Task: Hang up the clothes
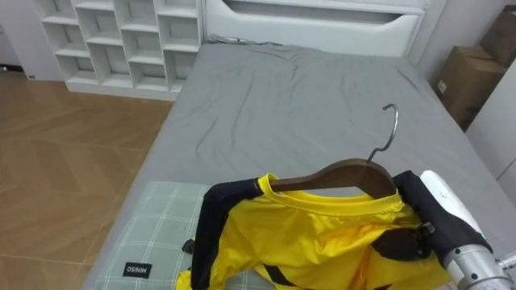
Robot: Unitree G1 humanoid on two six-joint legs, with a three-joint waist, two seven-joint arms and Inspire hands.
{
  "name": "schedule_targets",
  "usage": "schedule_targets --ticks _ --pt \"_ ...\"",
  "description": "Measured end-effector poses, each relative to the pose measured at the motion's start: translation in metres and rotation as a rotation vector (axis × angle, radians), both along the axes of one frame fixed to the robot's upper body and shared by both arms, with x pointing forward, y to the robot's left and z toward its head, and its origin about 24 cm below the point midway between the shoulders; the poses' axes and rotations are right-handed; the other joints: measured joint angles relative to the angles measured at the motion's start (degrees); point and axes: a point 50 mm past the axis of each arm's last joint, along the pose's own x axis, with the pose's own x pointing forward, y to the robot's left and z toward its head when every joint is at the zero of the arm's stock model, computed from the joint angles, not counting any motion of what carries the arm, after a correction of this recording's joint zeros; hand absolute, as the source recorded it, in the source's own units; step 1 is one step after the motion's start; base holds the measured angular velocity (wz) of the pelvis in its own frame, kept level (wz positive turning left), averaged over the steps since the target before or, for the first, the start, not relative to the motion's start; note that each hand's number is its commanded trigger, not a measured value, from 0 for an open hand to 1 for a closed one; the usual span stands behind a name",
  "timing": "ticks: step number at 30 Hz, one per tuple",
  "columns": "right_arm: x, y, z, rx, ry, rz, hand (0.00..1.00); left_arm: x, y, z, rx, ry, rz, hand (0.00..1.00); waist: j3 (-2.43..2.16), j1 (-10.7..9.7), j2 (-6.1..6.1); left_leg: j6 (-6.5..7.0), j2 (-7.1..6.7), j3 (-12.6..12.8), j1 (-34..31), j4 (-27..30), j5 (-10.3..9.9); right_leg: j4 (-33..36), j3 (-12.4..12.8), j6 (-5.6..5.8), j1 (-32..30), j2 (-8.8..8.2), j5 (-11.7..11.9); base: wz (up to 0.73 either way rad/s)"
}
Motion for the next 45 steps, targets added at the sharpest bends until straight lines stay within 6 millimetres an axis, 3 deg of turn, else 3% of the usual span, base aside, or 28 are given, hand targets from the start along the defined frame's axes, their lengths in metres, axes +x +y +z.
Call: schedule_targets --ticks 7,14,18,25,28,31,34,36,40,42,45 --pt "-0.001 -0.003 -0.005 0.008 0.008 -0.034 1.0 -0.008 -0.001 -0.003 -0.015 0.038 0.01 0.0 0.32 -0.05 -0.55 0.33 -0.09 0.23 -0.19 0.27 -0.43 -0.06 0.01 0.32 0.16 -0.2 -0.11 0.0" --pt "-0.001 -0.005 -0.005 -0.001 0.001 -0.045 1.0 -0.013 -0.004 -0.007 -0.084 0.087 -0.008 0.0 0.14 -0.01 -0.44 0.79 -0.25 -0.25 -1.3 1.04 -0.76 -0.04 -0.79 0.72 -0.61 -0.44 -0.05 0.02" --pt "-0.001 -0.005 -0.005 -0.017 0.005 -0.046 1.0 -0.045 -0.005 -0.014 -0.113 0.218 0.036 0.0 0.03 1.09 0.09 0.77 -0.04 1.24 0.1 0.08 -0.95 0.04 0.2 0.72 -0.33 -0.01 -0.05 -0.19" --pt "-0.001 -0.006 -0.005 -0.02 0.014 -0.06 1.0 -0.085 -0.004 -0.018 -0.176 0.363 0.148 0.0 -0.04 1.33 -0.06 0.93 -0.01 1.92 0.39 0.02 -1.24 0.48 0.16 0.79 -0.79 -0.01 -0.1 -0.05" --pt "-0.001 -0.006 -0.003 -0.016 0.006 -0.058 1.0 -0.098 -0.003 -0.018 -0.192 0.396 0.184 0.0 -0.12 2.7 -0.29 0.92 0.15 4.53 0.54 0.16 -1.42 2.12 -0.46 0.83 -2.27 0.09 -0.15 -0.41" --pt "-0.001 -0.006 -0.004 -0.018 0.007 -0.058 1.0 -0.106 -0.005 -0.018 -0.225 0.423 0.205 0.0 0.08 3.35 -0.21 0.92 0.48 7.18 1.34 0.35 -2.27 2.53 -3.44 0.56 -2.32 -0.14 0.02 -0.46" --pt "-0.001 -0.006 -0.006 -0.017 0.015 -0.062 1.0 -0.103 -0.005 -0.019 -0.262 0.393 0.25 0.0 0.31 3.93 -0.68 0.6 1.23 11.84 1.5 1.45 -3.91 4.73 -8.0 -0.14 -4.31 -0.85 -0.24 -0.61" --pt "0.0 -0.005 -0.006 -0.017 0.01 -0.061 1.0 -0.097 -0.004 -0.02 -0.269 0.375 0.269 0.0 0.7 4.98 -1.57 0.64 1.46 14.69 1.29 2.32 -4.14 6.13 -10.66 -0.92 -5.61 -1.44 0.2 -0.73" --pt "0.0 -0.006 -0.009 -0.031 0.02 -0.066 1.0 -0.085 -0.004 -0.021 -0.274 0.348 0.272 0.0 0.76 4.44 -2.03 0.63 1.47 17.3 1.97 2.2 -4.44 6.55 -12.2 -1.22 -6.06 -1.6 0.4 -0.4" --pt "0.0 -0.006 -0.009 -0.055 0.023 -0.064 1.0 -0.077 -0.005 -0.022 -0.276 0.338 0.265 0.0 0.71 4.24 -2.02 0.55 1.48 19.6 2.03 2.33 -4.68 7.06 -14.28 -1.66 -6.92 -1.96 0.43 -0.39" --pt "0.0 -0.005 -0.007 -0.066 0.016 -0.061 1.0 -0.075 -0.005 -0.022 -0.276 0.344 0.271 0.0 0.54 3.37 -2.06 0.19 1.58 21.86 2.4 2.34 -4.91 7.94 -14.22 -2.11 -7.95 -1.7 0.21 -0.37"
